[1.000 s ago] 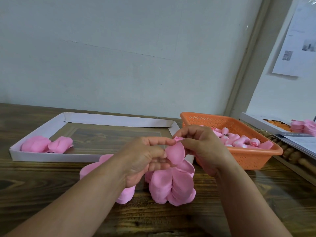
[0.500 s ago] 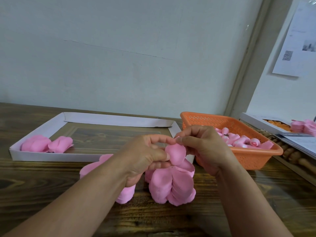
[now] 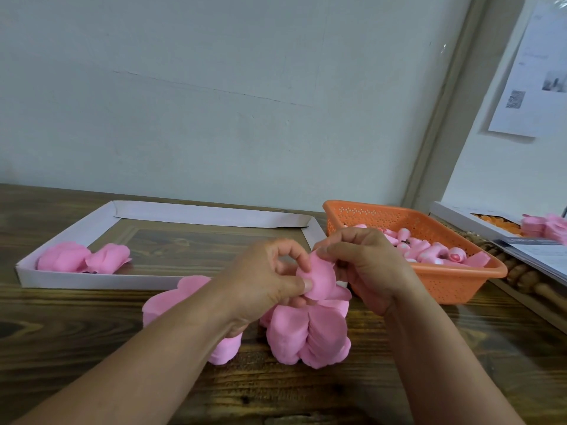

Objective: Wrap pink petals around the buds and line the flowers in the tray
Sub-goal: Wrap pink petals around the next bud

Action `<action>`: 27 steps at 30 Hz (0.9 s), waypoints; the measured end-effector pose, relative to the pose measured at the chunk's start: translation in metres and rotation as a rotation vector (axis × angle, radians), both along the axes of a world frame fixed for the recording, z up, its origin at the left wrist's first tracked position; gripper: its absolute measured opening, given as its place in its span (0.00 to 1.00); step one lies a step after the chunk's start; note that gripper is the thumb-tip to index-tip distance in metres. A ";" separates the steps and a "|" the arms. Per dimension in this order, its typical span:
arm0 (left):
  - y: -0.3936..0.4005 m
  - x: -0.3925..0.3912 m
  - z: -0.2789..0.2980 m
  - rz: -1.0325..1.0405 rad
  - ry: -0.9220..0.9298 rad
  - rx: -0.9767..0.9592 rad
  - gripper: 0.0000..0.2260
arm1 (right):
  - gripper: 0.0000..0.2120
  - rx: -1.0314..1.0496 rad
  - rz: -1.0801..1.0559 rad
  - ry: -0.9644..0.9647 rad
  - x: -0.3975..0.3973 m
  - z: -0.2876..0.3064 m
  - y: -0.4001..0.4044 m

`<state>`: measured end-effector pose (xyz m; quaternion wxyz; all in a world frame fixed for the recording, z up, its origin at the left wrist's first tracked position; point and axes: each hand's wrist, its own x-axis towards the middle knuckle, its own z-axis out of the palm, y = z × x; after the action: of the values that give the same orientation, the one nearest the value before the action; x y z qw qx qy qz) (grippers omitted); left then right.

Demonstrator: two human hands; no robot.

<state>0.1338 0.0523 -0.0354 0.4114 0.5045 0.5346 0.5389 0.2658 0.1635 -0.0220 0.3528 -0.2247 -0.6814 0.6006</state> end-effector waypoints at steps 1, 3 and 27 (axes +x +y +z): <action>0.000 0.000 0.000 -0.003 0.003 0.004 0.08 | 0.14 -0.003 -0.001 -0.003 0.000 0.000 0.000; 0.000 0.000 0.001 -0.018 -0.005 0.013 0.10 | 0.13 -0.010 -0.007 -0.006 0.000 0.000 0.001; 0.006 0.005 -0.008 -0.036 0.247 0.202 0.29 | 0.14 -0.043 0.036 -0.023 0.003 0.000 0.001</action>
<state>0.1392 0.0579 -0.0434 0.2995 0.6153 0.5152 0.5161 0.2691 0.1647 -0.0216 0.3290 -0.2268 -0.6765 0.6187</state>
